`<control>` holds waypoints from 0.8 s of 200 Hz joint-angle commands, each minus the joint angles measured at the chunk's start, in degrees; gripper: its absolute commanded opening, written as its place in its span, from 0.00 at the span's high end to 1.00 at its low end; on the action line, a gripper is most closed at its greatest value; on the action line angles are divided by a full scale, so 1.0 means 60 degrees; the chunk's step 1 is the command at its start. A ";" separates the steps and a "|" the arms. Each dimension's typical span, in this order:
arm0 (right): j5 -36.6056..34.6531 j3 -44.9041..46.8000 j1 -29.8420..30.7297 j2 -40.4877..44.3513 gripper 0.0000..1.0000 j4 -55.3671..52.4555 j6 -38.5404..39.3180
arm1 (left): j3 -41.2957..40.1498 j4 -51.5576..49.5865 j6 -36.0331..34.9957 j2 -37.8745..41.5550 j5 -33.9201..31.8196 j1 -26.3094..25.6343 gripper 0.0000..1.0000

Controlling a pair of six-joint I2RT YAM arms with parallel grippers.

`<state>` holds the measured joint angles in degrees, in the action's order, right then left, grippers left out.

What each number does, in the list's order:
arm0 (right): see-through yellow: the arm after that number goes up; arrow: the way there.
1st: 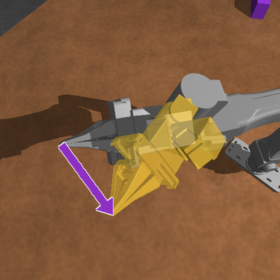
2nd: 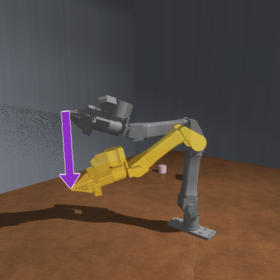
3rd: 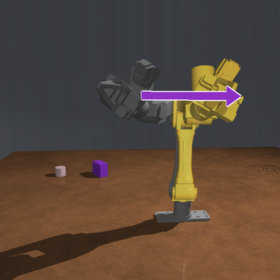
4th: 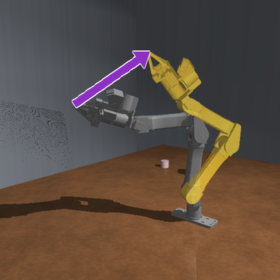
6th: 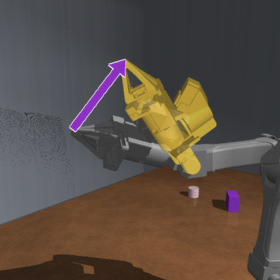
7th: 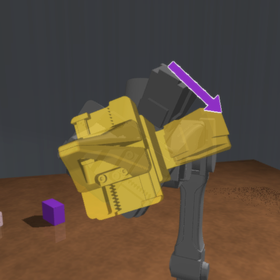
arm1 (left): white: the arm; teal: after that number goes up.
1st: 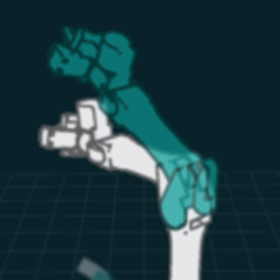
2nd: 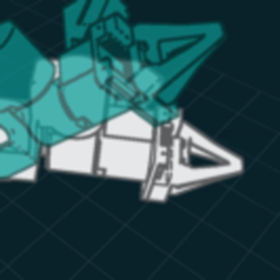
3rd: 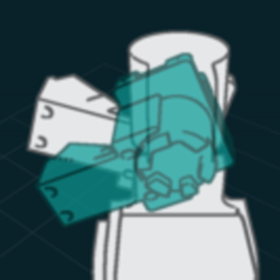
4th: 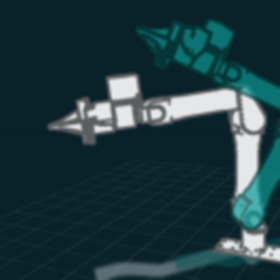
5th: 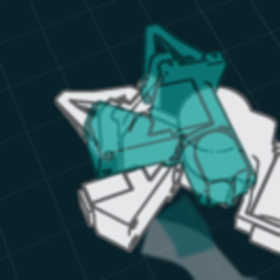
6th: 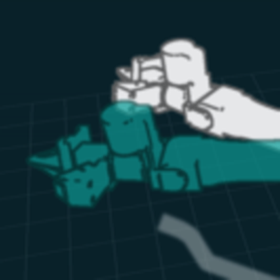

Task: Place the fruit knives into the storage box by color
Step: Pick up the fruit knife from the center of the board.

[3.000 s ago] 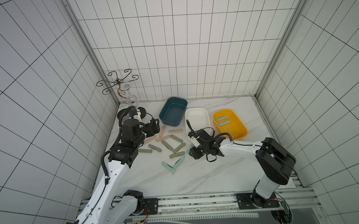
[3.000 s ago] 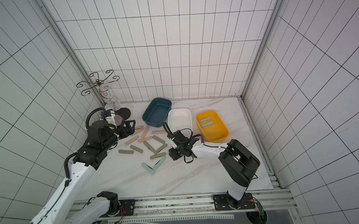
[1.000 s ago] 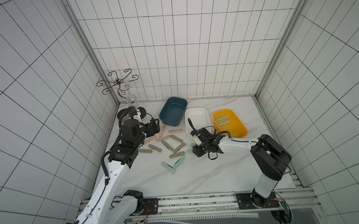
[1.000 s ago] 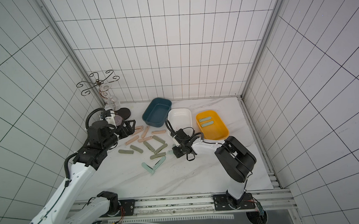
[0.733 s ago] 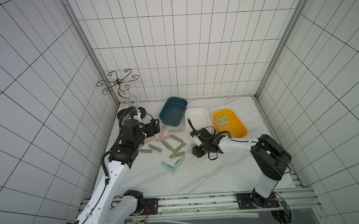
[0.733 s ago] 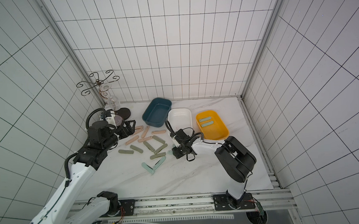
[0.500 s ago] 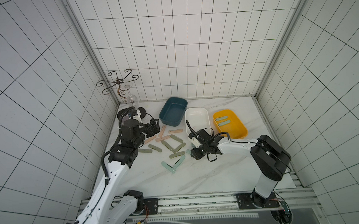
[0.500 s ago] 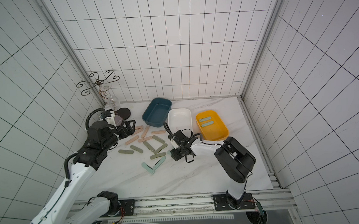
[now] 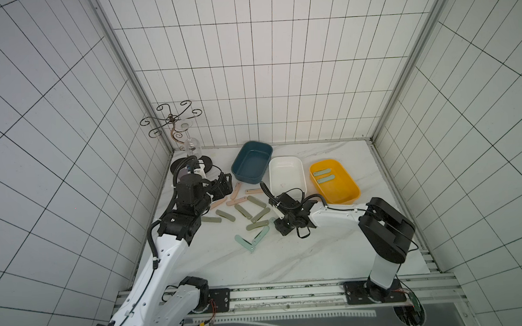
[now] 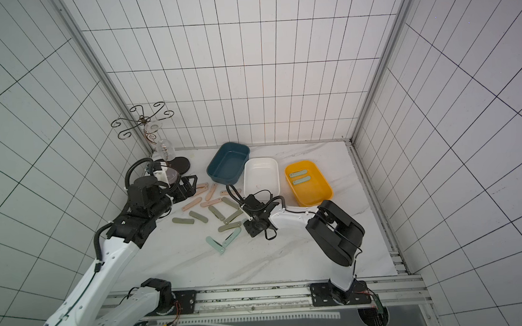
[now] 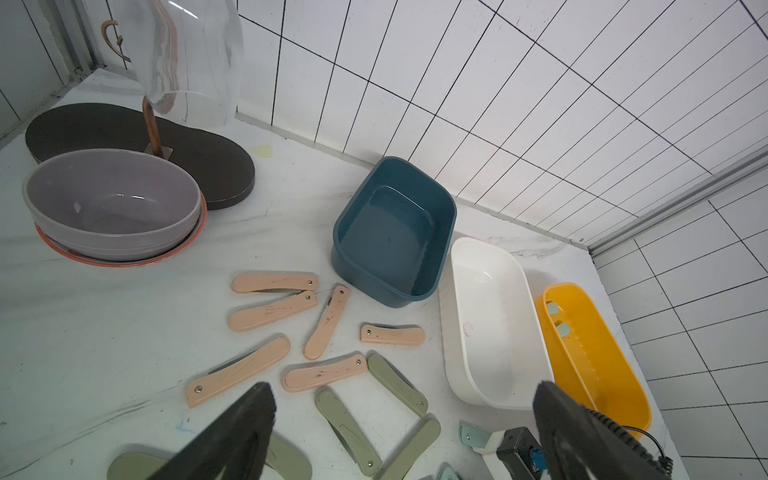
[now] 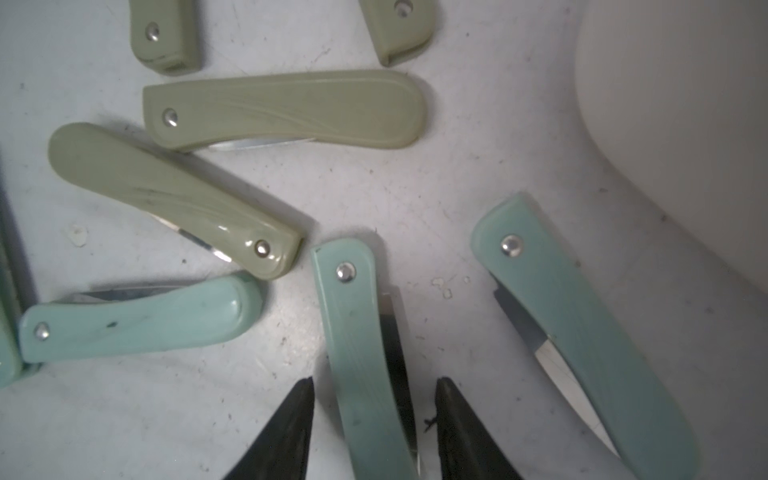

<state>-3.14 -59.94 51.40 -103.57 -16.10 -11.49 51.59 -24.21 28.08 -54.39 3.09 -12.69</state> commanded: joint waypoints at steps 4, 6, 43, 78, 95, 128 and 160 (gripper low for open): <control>-0.0925 -0.0736 0.0176 -0.0511 0.52 -0.1152 0.0316 | -0.0073 0.0255 0.0096 0.0116 0.0046 -0.0015 0.03; -0.0938 -0.0752 0.0189 -0.0526 0.52 -0.1173 0.0324 | -0.0073 0.0255 0.0096 0.0115 0.0053 -0.0018 0.03; -0.0873 -0.0869 0.0315 -0.0691 0.56 -0.1254 0.0391 | -0.0073 0.0269 0.0081 0.0123 0.0024 -0.0017 0.03; -0.0566 -0.0831 0.0338 -0.0658 0.65 -0.1256 0.0420 | -0.0073 0.0270 0.0068 0.0113 0.0040 -0.0013 0.03; -0.0471 -0.0820 0.0342 -0.0668 0.69 -0.1290 0.0440 | -0.0073 0.0268 0.0081 0.0115 0.0042 -0.0016 0.03; -0.0433 -0.0763 0.0348 -0.0601 0.72 -0.1343 0.0448 | -0.0073 0.0268 0.0104 0.0147 0.0048 -0.0016 0.03; -0.0299 -0.0648 0.0355 -0.0295 0.74 -0.1363 0.0363 | -0.0045 0.0255 0.0111 0.0179 0.0062 -0.0014 0.03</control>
<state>-6.44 -62.54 52.95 -105.36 -18.79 -9.69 51.51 -24.18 28.10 -54.37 3.09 -12.69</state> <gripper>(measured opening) 0.273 0.972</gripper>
